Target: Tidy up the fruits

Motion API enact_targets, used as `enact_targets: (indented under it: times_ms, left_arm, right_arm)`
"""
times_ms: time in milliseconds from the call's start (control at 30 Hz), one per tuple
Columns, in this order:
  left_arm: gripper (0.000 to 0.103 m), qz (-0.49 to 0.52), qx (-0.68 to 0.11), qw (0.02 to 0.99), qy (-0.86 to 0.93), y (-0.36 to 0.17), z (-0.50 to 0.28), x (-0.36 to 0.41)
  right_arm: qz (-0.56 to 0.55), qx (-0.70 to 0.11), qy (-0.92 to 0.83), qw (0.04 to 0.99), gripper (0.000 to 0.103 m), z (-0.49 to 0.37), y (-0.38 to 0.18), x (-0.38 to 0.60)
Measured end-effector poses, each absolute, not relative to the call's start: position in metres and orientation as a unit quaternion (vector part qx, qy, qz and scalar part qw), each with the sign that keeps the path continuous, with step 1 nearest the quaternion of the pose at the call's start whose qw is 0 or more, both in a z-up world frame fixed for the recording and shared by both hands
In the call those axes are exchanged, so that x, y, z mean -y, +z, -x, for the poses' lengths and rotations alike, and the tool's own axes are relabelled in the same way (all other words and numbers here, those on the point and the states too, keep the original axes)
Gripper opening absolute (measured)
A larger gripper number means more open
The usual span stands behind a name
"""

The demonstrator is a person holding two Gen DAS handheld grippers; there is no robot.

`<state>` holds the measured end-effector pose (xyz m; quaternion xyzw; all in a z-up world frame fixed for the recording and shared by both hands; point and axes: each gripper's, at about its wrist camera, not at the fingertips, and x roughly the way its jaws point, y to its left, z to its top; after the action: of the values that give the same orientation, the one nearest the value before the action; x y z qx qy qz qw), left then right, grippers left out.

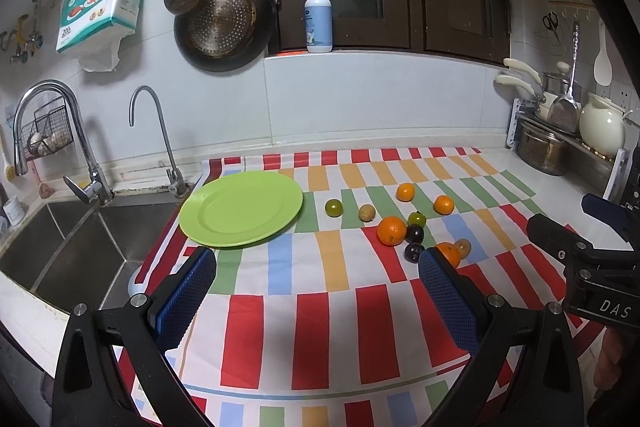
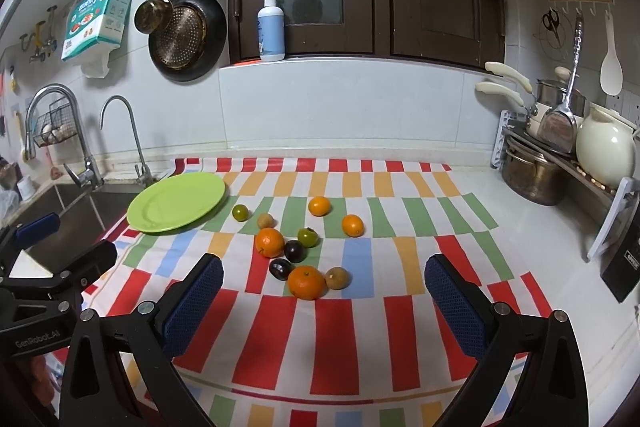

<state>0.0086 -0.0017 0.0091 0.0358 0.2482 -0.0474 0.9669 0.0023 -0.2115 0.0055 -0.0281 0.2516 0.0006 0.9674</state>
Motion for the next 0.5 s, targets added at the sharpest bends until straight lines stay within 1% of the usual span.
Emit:
enact_targets:
  times_ms: [500]
  left_arm:
    - [0.103,-0.040,-0.263,0.962,-0.061,0.001,-0.027,0.001]
  right_arm:
    - [0.027,-0.262,-0.002,0.965,0.102,-0.017,-0.001,0.212]
